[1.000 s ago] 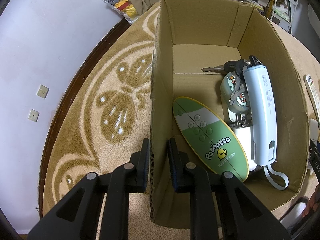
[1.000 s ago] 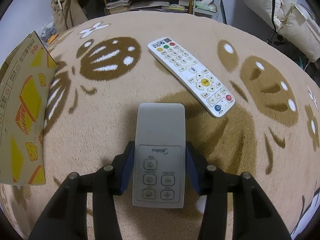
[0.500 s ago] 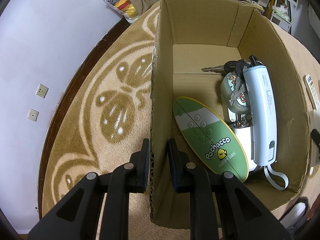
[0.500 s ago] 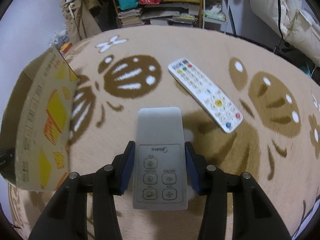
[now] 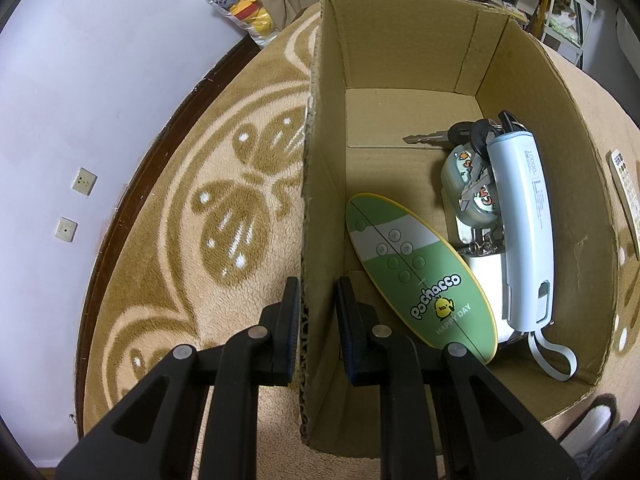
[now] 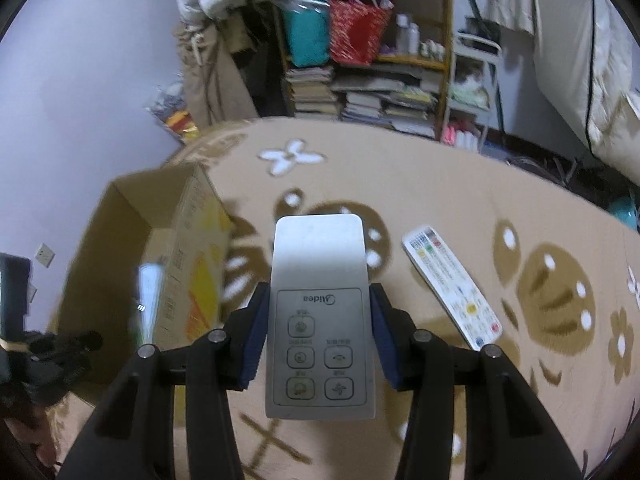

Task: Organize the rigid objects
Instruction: 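Carry the grey remote into the box and open the right gripper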

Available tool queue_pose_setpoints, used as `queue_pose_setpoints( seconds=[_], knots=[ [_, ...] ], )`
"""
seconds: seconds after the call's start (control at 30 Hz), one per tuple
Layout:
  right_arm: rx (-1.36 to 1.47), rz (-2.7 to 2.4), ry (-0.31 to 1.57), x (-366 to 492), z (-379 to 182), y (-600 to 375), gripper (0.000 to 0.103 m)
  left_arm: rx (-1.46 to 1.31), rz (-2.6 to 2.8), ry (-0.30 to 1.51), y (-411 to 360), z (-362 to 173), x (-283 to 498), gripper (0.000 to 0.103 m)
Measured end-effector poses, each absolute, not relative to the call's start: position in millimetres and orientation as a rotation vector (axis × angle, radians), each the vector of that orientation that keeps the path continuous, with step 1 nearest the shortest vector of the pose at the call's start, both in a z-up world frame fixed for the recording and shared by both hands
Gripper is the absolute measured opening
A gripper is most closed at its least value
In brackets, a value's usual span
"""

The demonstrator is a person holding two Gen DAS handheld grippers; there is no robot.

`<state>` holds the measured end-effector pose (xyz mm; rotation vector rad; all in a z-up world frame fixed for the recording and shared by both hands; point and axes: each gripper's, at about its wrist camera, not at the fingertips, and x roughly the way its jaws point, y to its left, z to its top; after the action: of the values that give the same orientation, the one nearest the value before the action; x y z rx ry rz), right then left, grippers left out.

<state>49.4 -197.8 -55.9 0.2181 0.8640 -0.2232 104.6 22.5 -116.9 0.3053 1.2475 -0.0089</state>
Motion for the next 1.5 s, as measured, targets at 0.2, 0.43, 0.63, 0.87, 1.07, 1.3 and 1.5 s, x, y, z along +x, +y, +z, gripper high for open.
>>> queue_pose_setpoints(
  seconds=[0.2, 0.43, 0.63, 0.87, 1.07, 1.3, 1.5],
  knots=[
    [0.174, -0.147, 0.806, 70, -30, -167, 0.051, 0.305, -0.01, 1.247, 22, -117, 104, 0.018],
    [0.137, -0.07, 0.759, 86, -19, -135, 0.051, 0.303, -0.01, 1.248, 23, -117, 104, 0.018],
    [0.133, -0.003, 0.763, 94, -32, -118, 0.051, 0.301, -0.01, 1.247, 22, -118, 104, 0.018],
    [0.137, 0.059, 0.788, 94, -53, -107, 0.051, 0.302, -0.01, 1.25, 22, -119, 104, 0.018],
    [0.131, 0.106, 0.781, 88, -65, -98, 0.051, 0.296, -0.013, 1.251, 24, -118, 103, 0.018],
    [0.139, 0.106, 0.755, 76, -76, -97, 0.051, 0.297, -0.016, 1.25, 24, -118, 102, 0.018],
    [0.138, 0.108, 0.738, 75, -78, -95, 0.051, 0.297, -0.016, 1.251, 25, -118, 102, 0.018]
  ],
)
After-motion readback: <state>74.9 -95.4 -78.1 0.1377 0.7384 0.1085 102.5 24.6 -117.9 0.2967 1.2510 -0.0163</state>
